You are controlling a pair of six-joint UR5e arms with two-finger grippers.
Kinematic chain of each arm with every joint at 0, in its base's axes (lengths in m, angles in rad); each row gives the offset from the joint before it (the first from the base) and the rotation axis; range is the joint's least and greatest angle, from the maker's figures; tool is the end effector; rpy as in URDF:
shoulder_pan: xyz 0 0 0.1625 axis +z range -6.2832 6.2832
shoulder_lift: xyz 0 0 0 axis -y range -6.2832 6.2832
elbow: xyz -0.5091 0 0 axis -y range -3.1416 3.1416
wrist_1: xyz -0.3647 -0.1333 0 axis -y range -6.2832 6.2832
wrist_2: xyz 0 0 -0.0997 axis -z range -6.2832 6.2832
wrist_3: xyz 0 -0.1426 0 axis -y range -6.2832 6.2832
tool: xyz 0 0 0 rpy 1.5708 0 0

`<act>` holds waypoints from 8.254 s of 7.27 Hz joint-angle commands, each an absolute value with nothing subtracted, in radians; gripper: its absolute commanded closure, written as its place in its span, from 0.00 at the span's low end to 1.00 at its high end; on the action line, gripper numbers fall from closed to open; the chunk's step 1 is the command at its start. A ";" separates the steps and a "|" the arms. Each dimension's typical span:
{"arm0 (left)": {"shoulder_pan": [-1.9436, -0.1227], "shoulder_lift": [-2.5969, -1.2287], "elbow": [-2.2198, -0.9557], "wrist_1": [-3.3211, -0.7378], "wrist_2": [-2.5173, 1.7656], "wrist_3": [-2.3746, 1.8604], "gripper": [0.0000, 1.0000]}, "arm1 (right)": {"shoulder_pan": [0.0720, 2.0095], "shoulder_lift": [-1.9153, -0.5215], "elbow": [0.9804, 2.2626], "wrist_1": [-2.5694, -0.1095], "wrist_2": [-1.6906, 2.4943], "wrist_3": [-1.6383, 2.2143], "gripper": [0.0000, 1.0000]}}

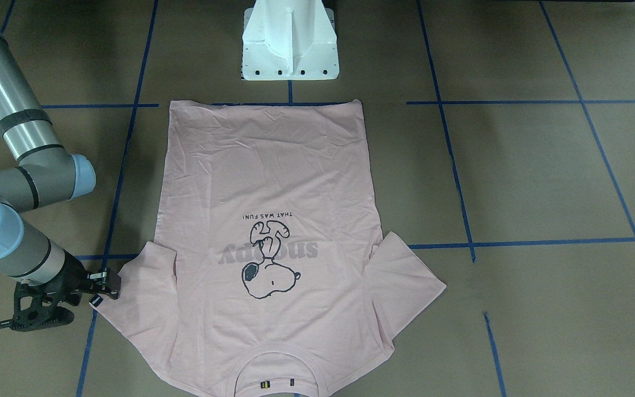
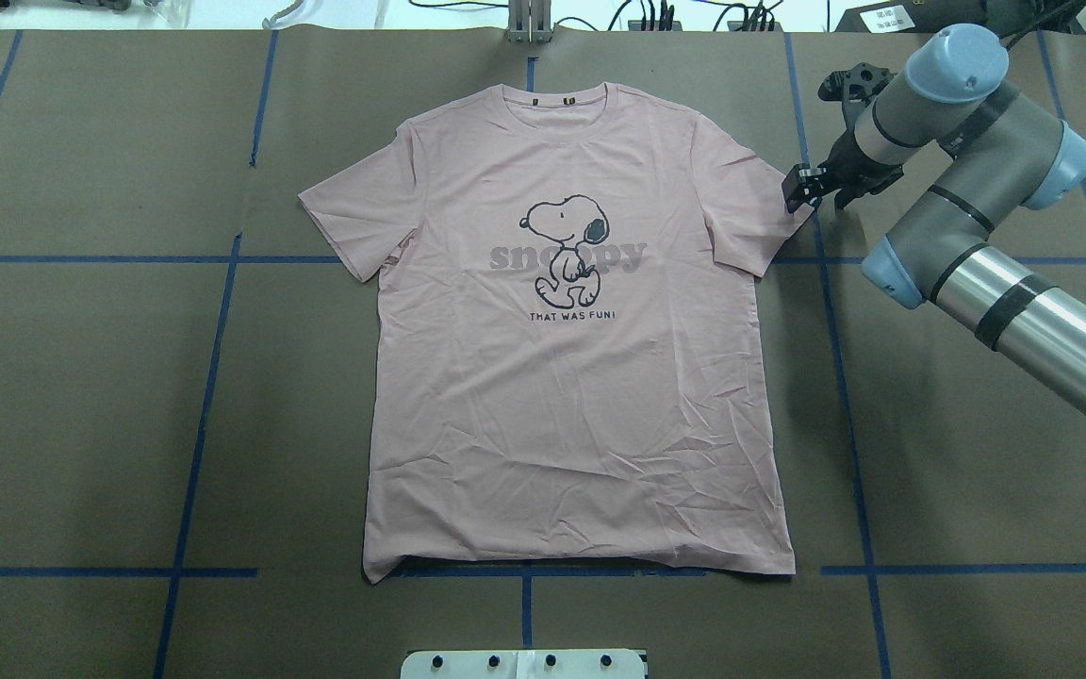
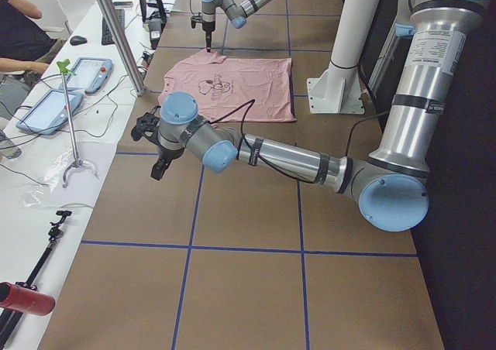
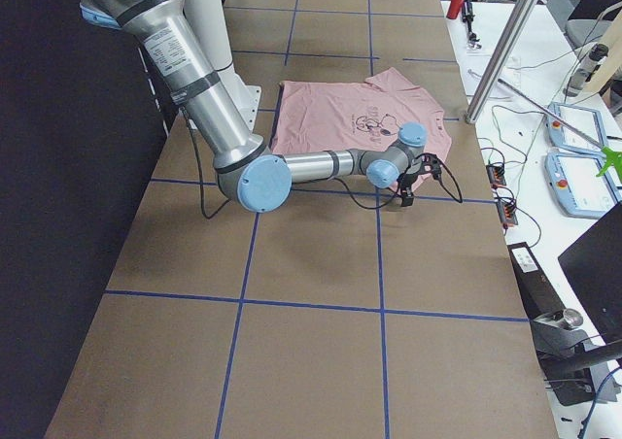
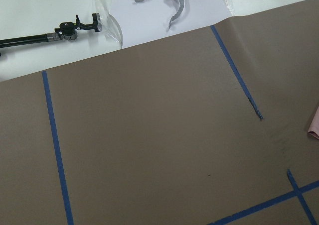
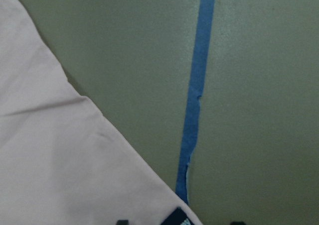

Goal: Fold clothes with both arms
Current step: 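Move the right gripper toward the sleeve nearest it, then fold the sleeve inward onto the shirt body with the right gripper, then raise the right gripper away while the left gripper approaches the other sleeve, then fold the sleeve nearest the left gripper inward onto the shirt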

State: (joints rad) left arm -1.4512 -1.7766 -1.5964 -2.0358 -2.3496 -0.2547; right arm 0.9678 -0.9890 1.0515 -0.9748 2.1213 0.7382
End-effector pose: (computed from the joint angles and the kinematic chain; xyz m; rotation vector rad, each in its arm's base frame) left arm 0.0388 -0.6003 0.5911 0.5087 0.8542 0.1472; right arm -0.4036 -0.6897 0.6002 0.1729 -0.8130 -0.0539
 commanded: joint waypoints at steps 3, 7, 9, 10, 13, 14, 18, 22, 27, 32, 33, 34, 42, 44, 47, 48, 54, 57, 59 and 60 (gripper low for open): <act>-1.451 -1.778 -1.594 -2.036 -2.349 -0.256 0.00 | 0.973 -0.970 1.057 -0.976 2.125 0.738 1.00; -1.450 -1.778 -1.588 -2.036 -2.349 -0.262 0.00 | 0.974 -0.954 1.135 -0.976 2.138 0.745 1.00; -1.451 -1.776 -1.594 -2.036 -2.353 -0.262 0.00 | 0.965 -0.902 1.195 -0.976 2.177 0.746 1.00; -1.451 -1.776 -1.591 -2.036 -2.355 -0.262 0.00 | 0.936 -0.870 1.193 -0.976 2.172 0.746 1.00; -1.450 -1.773 -1.588 -2.040 -2.356 -0.262 0.00 | 0.859 -0.764 1.131 -0.976 2.077 0.862 1.00; -1.450 -1.775 -1.588 -2.040 -2.356 -0.265 0.00 | 0.859 -0.750 1.100 -0.976 2.062 0.862 1.00; -1.408 -1.782 -1.592 -2.039 -2.349 -0.288 0.00 | 0.856 -0.730 1.091 -0.980 2.043 0.958 0.00; -1.038 -1.974 -1.577 -2.040 -2.022 -0.917 0.00 | 0.894 -0.783 1.439 -1.488 2.166 1.051 0.00; -0.835 -2.196 -1.259 -2.130 -1.758 -1.226 0.00 | 1.055 -0.946 1.601 -1.641 2.259 0.819 0.00; -0.790 -2.232 -1.131 -2.215 -1.715 -1.217 0.04 | 1.071 -0.950 1.600 -1.632 2.286 0.818 0.00; -0.788 -2.232 -1.131 -2.214 -1.717 -1.215 0.10 | 1.071 -0.950 1.600 -1.632 2.287 0.818 0.00; -0.787 -2.232 -1.131 -2.214 -1.717 -1.213 0.17 | 1.071 -0.950 1.600 -1.632 2.287 0.818 0.00; -0.793 -2.249 -1.144 -2.198 -1.727 -1.213 1.00 | 1.069 -0.953 1.597 -1.631 2.284 0.819 0.00; -0.824 -2.284 -1.231 -2.067 -1.794 -1.218 1.00 | 1.069 -0.956 1.591 -1.631 2.283 0.818 0.00; -0.807 -2.472 -1.159 -1.951 -1.789 -1.363 1.00 | 1.069 -0.963 1.591 -1.628 2.284 0.818 0.00; -0.761 -2.523 -1.091 -1.960 -1.786 -1.426 1.00 | 1.069 -0.963 1.591 -1.628 2.286 0.818 0.00; -0.696 -2.591 -0.925 -2.203 -1.717 -1.433 0.00 | 1.068 -0.973 1.589 -1.606 2.284 0.819 0.00; -0.703 -2.389 -1.269 -2.105 -1.817 -1.354 0.00 | 1.037 -1.042 1.700 -1.606 2.281 0.854 0.00; -0.706 -2.212 -1.586 -1.978 -1.836 -1.257 0.00 | 0.971 -1.188 1.921 -1.605 2.217 1.016 0.00; -0.706 -2.094 -1.715 -1.976 -1.836 -1.241 0.00 | 0.880 -1.301 2.051 -1.605 2.150 1.073 0.00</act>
State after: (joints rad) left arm -0.7047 -2.2285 -1.5421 -2.0004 -1.8301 -1.2754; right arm 0.9626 -1.1848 1.9022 -1.6048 2.2156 0.9901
